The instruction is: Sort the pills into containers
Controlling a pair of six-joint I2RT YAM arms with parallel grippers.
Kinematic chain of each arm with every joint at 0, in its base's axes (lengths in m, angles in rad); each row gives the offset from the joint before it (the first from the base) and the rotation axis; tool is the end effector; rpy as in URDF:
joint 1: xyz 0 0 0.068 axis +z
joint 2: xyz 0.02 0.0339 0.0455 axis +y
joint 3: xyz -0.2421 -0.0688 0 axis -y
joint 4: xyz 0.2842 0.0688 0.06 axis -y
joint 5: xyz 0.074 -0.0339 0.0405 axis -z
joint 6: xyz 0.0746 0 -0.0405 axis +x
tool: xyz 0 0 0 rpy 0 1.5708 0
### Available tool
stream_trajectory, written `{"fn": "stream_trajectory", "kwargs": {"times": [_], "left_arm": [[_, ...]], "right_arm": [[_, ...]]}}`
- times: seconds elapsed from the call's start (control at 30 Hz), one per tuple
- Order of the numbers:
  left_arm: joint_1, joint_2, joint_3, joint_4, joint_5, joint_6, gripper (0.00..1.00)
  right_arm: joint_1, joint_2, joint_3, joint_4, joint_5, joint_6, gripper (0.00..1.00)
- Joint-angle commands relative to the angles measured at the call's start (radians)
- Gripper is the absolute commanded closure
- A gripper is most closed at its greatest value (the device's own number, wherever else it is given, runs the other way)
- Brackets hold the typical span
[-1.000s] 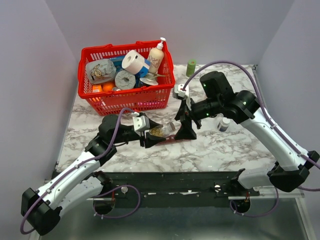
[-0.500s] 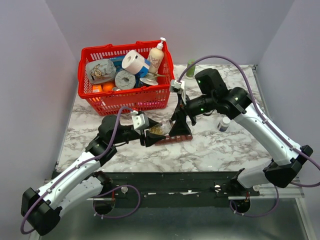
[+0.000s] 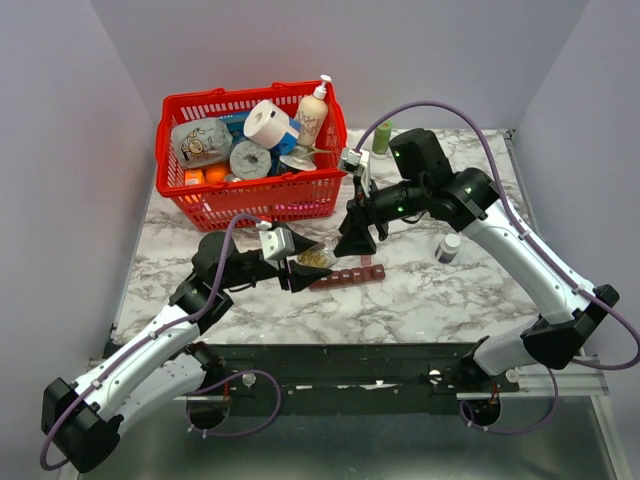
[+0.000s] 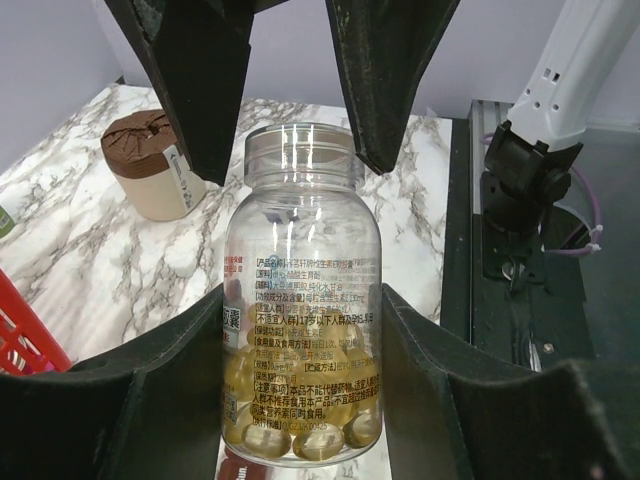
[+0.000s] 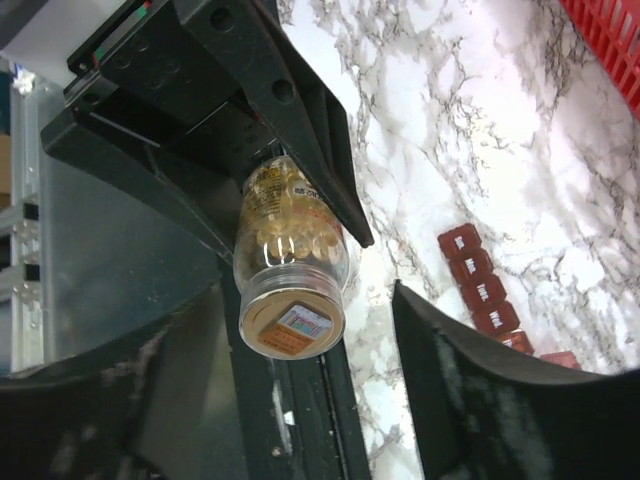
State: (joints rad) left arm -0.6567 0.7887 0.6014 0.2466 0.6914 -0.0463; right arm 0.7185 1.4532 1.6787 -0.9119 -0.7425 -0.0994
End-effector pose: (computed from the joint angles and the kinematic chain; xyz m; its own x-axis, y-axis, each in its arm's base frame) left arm 0.1856 -0.2031 0.2991 0.0018 -0.0464 -0.9989 0.9755 0.2196 -0.0085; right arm 0.2340 0.2716 0.3942 -0.3875 -0.4360 -0.8122 -0.9217 0.1679 0.3496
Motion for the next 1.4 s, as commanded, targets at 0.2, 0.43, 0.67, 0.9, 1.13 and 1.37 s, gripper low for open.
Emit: {"fn": "stream_trajectory", "kwargs": {"times": [0.2,0.43,0.67,0.9,1.13,1.37], "left_arm": [[-0.004,0.006,0.026,0.066,-0.015,0.0,1.0],[-0.004,0.003,0.023,0.1,-0.029,-0.021,1.0],[-0.004,-0.005,0.005,0.118,-0.033,-0.036,1.0],[-0.004,0.006,0.003,0.091,0.023,-0.017,1.0],[-0.004,0.041,0.037,0.019,0.108,0.01,1.0],[-0.004,0.07,0.046,0.031,0.152,0.005,1.0]], "right_arm": [[-0.004,-0.007,-0.002,0.011,-0.054,0.007,0.18],[-0.004,0.006,-0.001,0.01,-0.044,0.004,0.19],[-0.004,0.018,0.021,0.008,-0.072,-0.012,0.49],[-0.001,0.021,0.088,-0.027,-0.176,-0.175,0.87],[0.082,-0.073,0.027,0.024,-0.178,-0.521,0.93],[0.2,-0.117,-0.04,-0.006,-0.022,-0.944,0.94]]}}
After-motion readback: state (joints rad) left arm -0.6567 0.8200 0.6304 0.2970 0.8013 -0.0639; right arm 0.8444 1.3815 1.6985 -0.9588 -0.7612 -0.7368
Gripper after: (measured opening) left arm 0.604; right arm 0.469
